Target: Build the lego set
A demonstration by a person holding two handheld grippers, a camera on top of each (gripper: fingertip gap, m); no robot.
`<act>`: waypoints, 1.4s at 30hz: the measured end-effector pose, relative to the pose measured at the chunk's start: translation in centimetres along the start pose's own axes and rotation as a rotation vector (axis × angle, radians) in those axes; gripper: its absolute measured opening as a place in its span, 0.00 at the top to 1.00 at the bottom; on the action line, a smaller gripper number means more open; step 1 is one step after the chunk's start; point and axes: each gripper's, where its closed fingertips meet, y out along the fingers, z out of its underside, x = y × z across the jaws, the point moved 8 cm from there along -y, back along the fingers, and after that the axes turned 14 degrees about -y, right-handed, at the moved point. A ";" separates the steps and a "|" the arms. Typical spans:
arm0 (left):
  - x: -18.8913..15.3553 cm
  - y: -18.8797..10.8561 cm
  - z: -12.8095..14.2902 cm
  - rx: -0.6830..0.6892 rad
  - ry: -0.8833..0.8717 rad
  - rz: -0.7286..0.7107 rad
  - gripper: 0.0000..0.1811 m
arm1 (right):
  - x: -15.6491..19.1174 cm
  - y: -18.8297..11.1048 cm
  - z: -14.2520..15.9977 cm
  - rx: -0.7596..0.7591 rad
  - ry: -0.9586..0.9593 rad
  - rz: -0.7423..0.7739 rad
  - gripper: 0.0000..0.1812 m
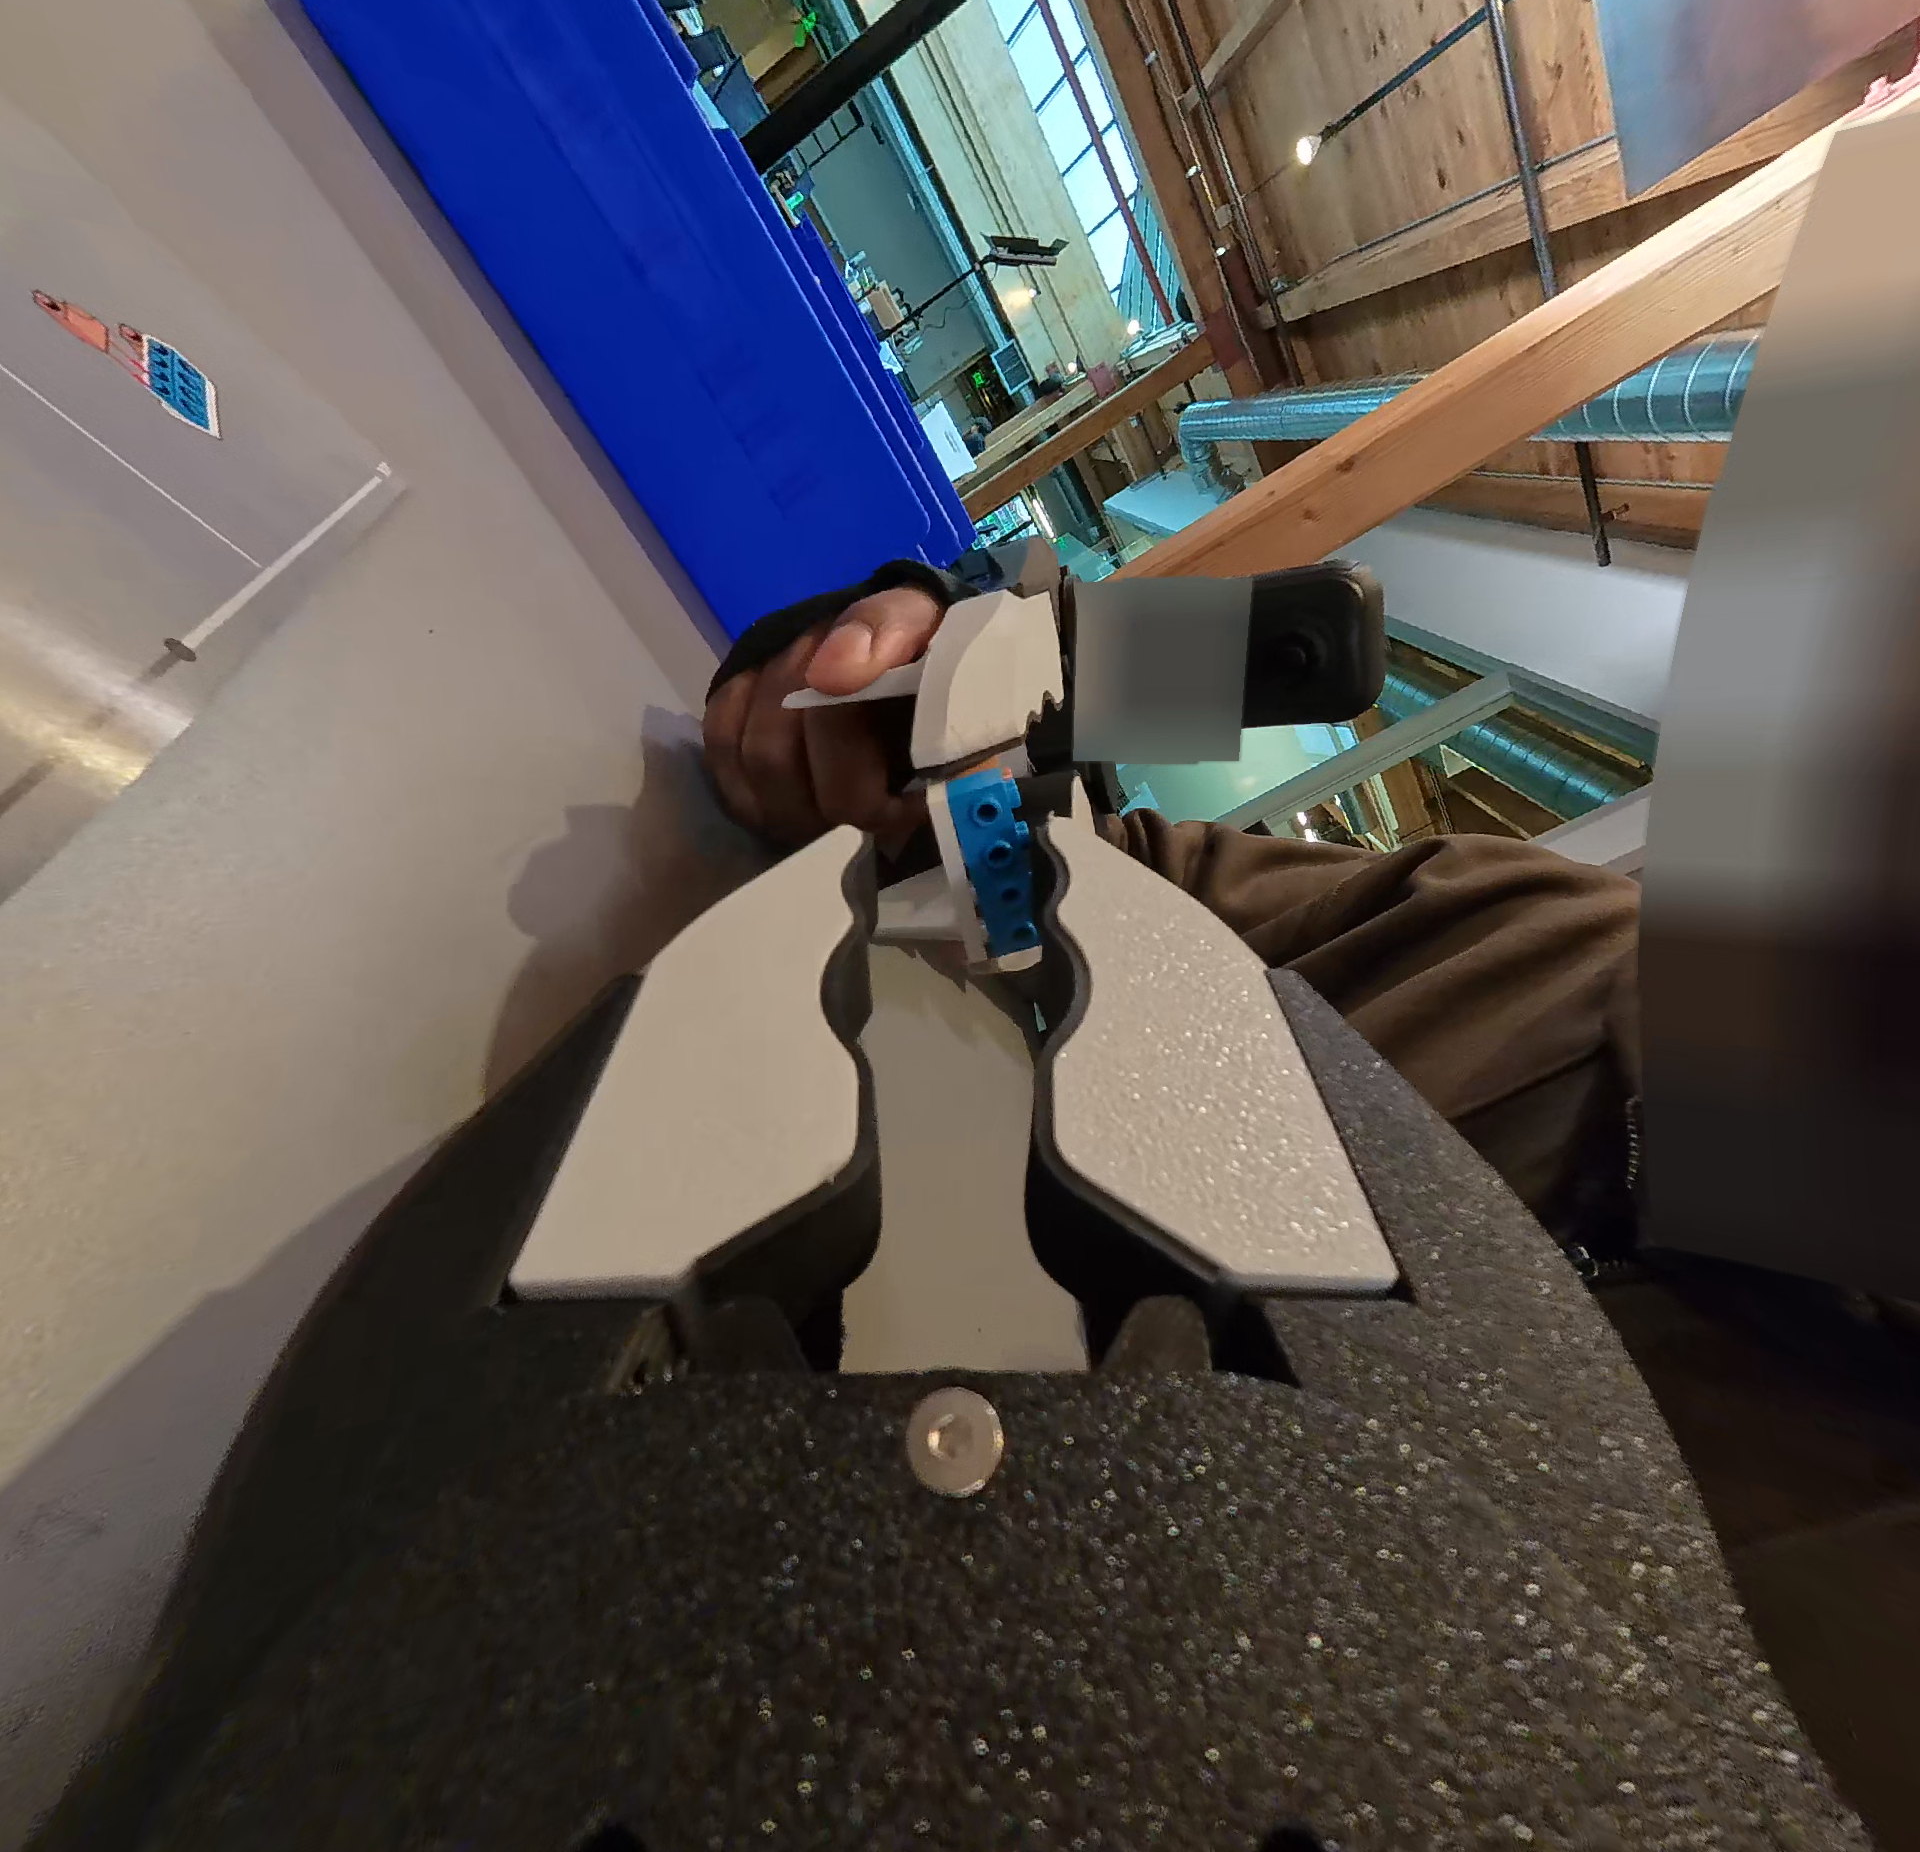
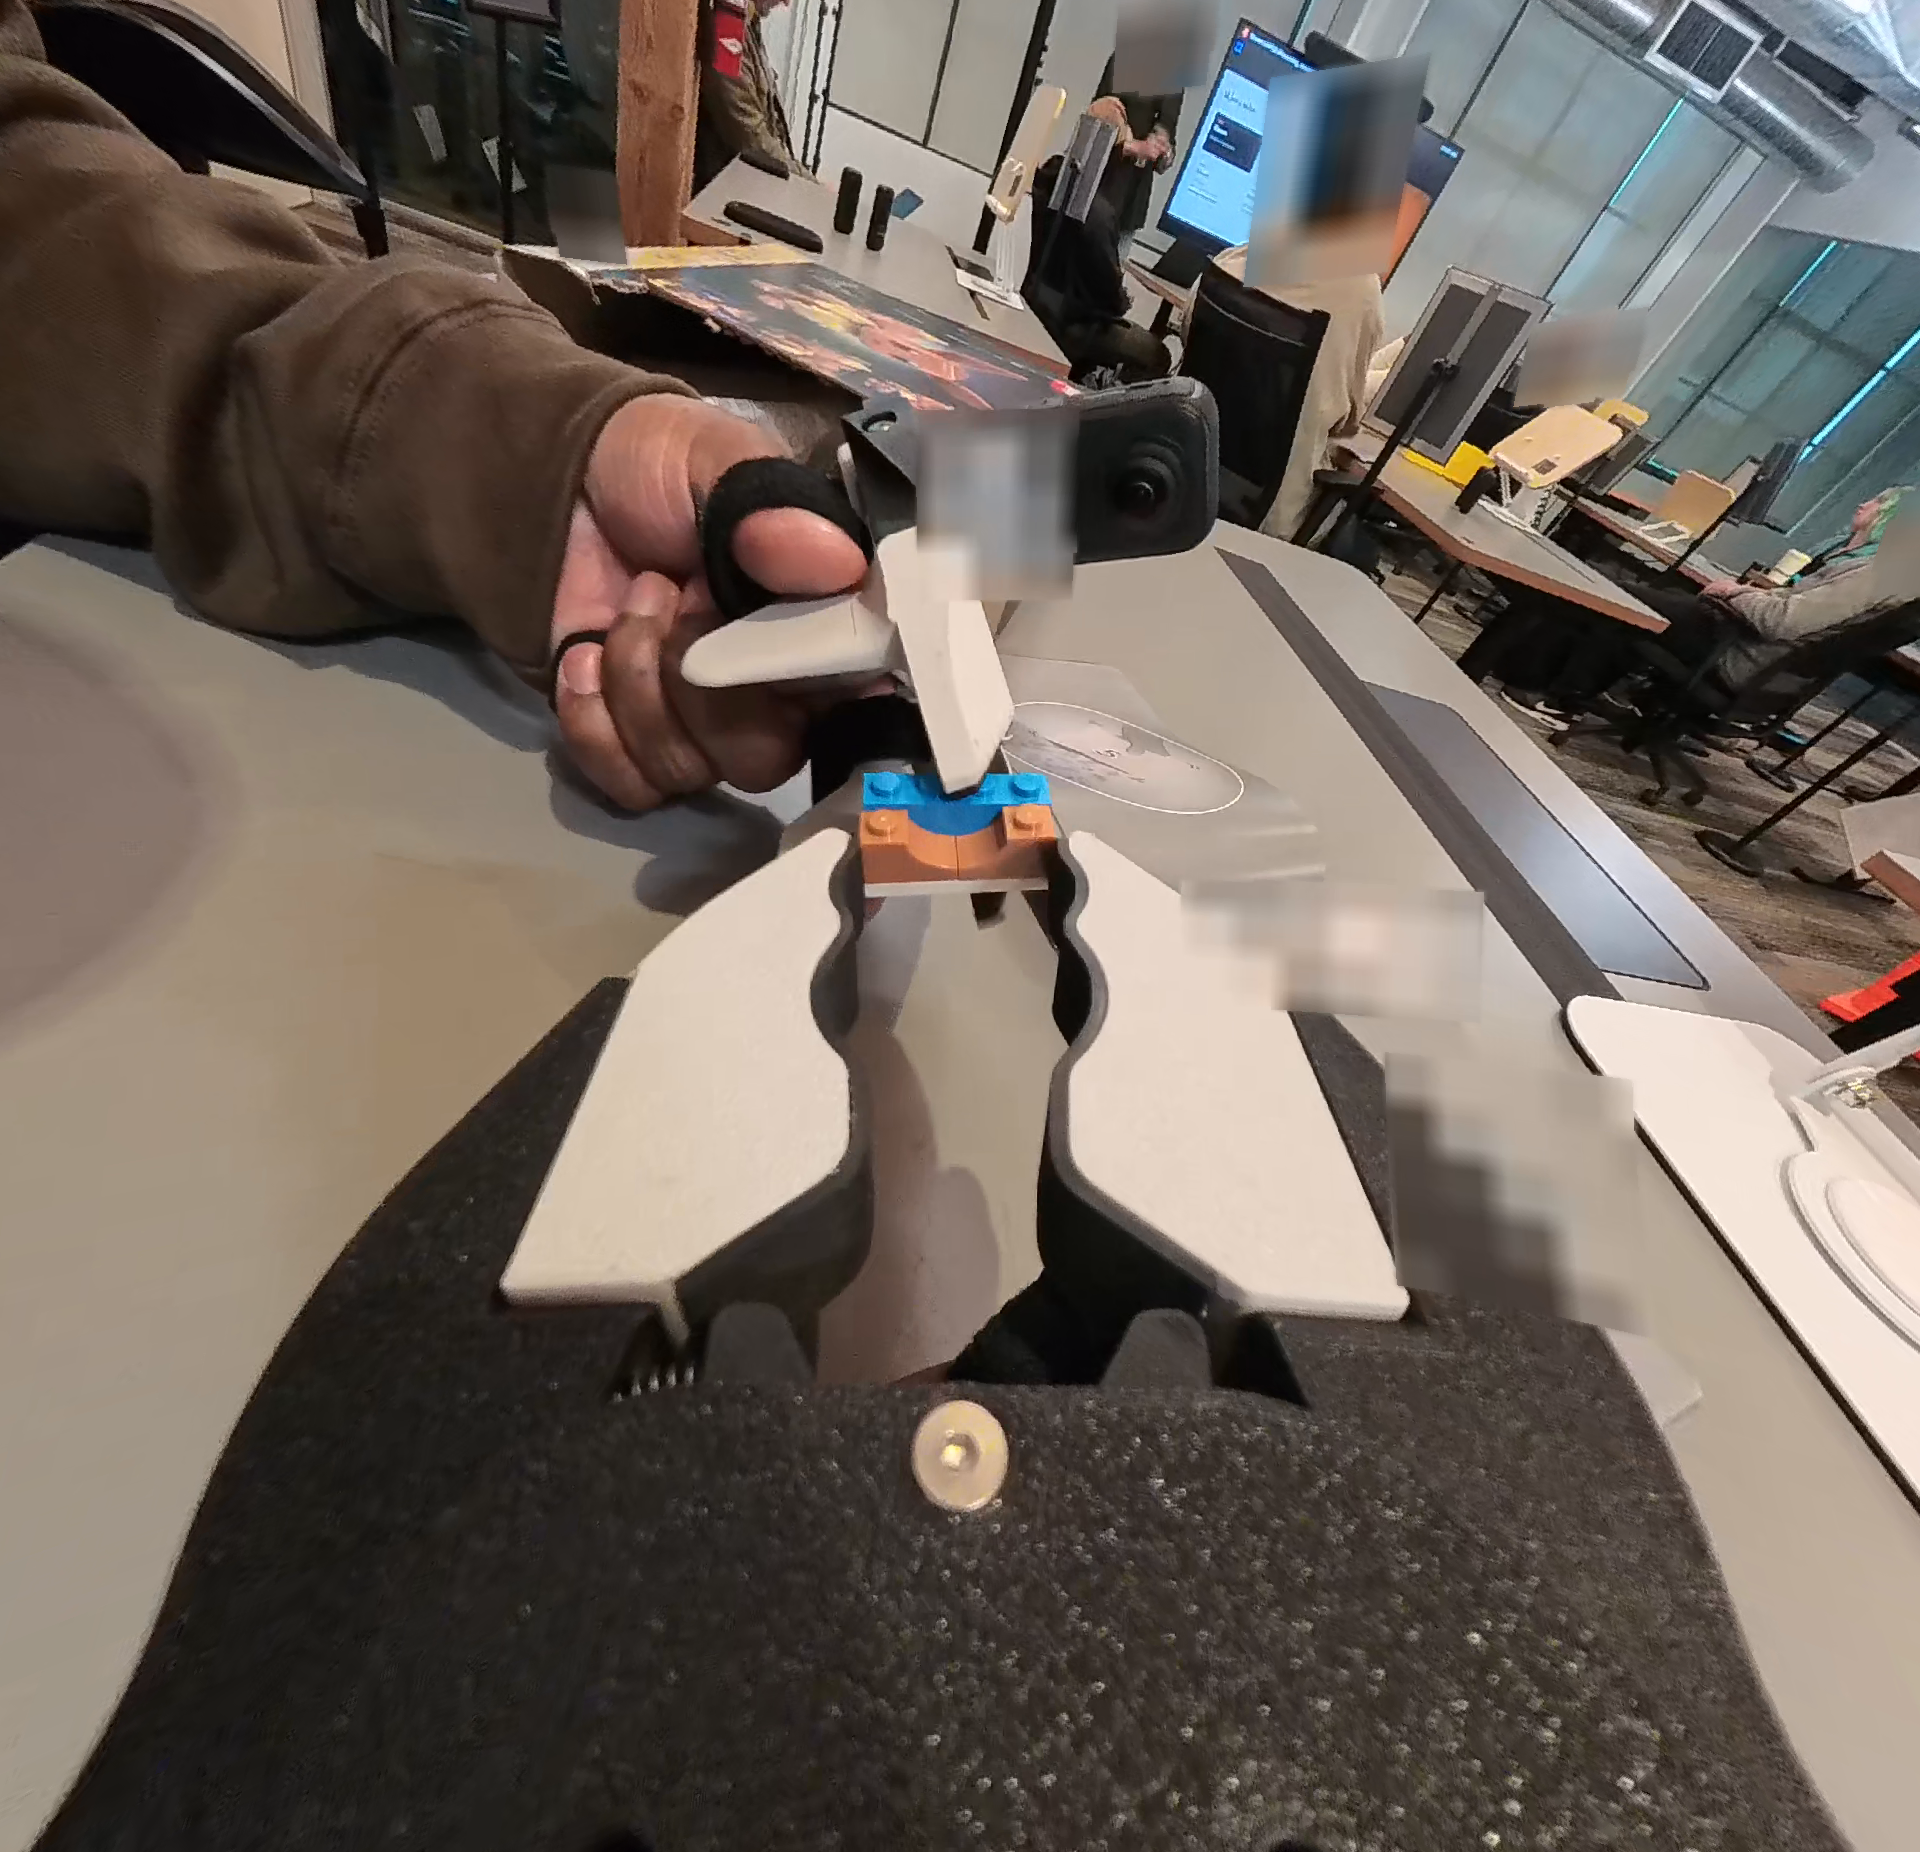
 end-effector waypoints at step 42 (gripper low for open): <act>0.4 0.1 -0.1 -0.031 -0.090 -0.050 0.62 | -0.7 -0.5 -0.4 -0.012 -0.030 0.103 0.81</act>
